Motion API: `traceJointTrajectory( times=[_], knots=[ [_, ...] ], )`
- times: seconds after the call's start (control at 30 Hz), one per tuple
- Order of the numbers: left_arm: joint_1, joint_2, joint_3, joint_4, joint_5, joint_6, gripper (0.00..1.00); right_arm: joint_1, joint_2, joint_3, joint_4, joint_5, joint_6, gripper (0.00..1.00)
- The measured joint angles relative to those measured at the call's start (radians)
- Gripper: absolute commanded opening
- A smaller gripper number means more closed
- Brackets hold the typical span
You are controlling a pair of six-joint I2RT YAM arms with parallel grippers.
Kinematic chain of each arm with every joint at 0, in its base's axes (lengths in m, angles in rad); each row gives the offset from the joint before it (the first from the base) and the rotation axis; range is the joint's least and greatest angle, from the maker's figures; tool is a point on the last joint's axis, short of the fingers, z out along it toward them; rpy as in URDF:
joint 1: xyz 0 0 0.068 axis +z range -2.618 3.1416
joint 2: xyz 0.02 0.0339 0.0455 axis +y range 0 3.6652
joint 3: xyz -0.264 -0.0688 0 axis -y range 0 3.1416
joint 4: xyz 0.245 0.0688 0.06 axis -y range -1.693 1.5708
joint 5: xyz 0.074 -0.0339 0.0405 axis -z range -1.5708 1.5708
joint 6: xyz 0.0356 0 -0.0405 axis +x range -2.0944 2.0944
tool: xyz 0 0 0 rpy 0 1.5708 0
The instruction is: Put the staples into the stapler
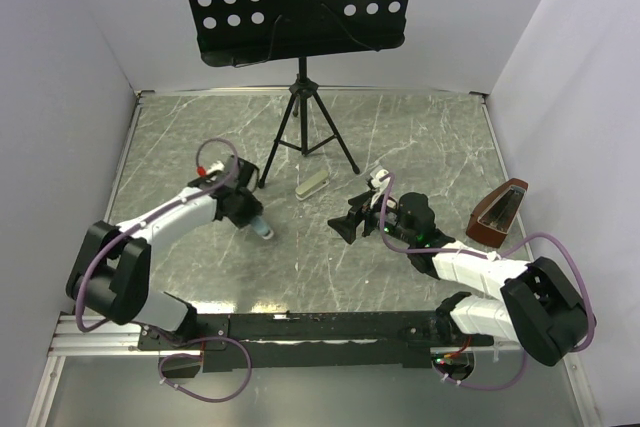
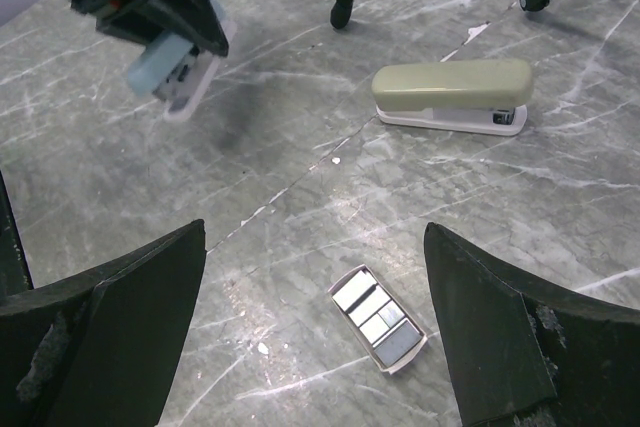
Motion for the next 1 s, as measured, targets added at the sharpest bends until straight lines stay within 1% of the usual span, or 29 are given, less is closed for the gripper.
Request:
traceJointTrajectory(
  times=[0.07,0.27,0.33,0.43,0.47,0.53,0.57,0.63,0.67,0.77,0.9,1.0],
  knots=[
    [-0.069,0.002,0.000,0.002,-0.007,-0.088,0.35,0.000,0.004,0.000,0.000,0.000,0.000,0.96],
    [-0.234,0.031,0.000,-0.005,-0.037,-0.322,0.43,0.000,0.008,0.001,-0.001,0.000,-0.001,0.96],
    [-0.274,0.060,0.006,-0.010,-0.045,-0.384,0.45,0.000,0.008,0.001,0.000,0.000,-0.002,0.96],
    [-0.294,0.115,0.027,-0.021,-0.051,-0.442,0.47,0.000,0.008,0.001,0.000,0.000,-0.003,0.96],
    [-0.297,0.133,0.036,-0.023,-0.055,-0.452,0.51,0.000,0.008,0.001,-0.001,0.000,-0.003,0.96],
    [-0.299,0.166,0.064,-0.042,-0.061,-0.469,0.59,0.000,0.008,0.001,-0.001,0.000,-0.003,0.96],
    [-0.300,0.172,0.075,-0.047,-0.062,-0.478,0.66,0.000,0.008,0.001,-0.001,0.000,-0.003,0.96],
    [-0.303,0.175,0.084,-0.046,-0.067,-0.484,0.76,0.000,0.008,0.001,-0.001,0.000,-0.004,0.96],
    [-0.305,0.175,0.088,-0.047,-0.072,-0.483,0.86,0.000,0.008,0.001,-0.001,0.000,-0.004,0.96],
    [-0.313,0.160,0.095,-0.068,-0.110,-0.478,0.99,0.000,0.008,0.001,-0.001,0.000,-0.004,0.96],
    [-0.317,0.055,0.097,-0.109,-0.181,-0.425,0.99,0.000,0.008,0.001,-0.001,-0.002,-0.004,0.96],
    [-0.317,-0.076,0.102,-0.103,-0.248,-0.303,0.99,0.000,0.008,0.001,-0.001,-0.004,-0.005,0.96]
  ],
)
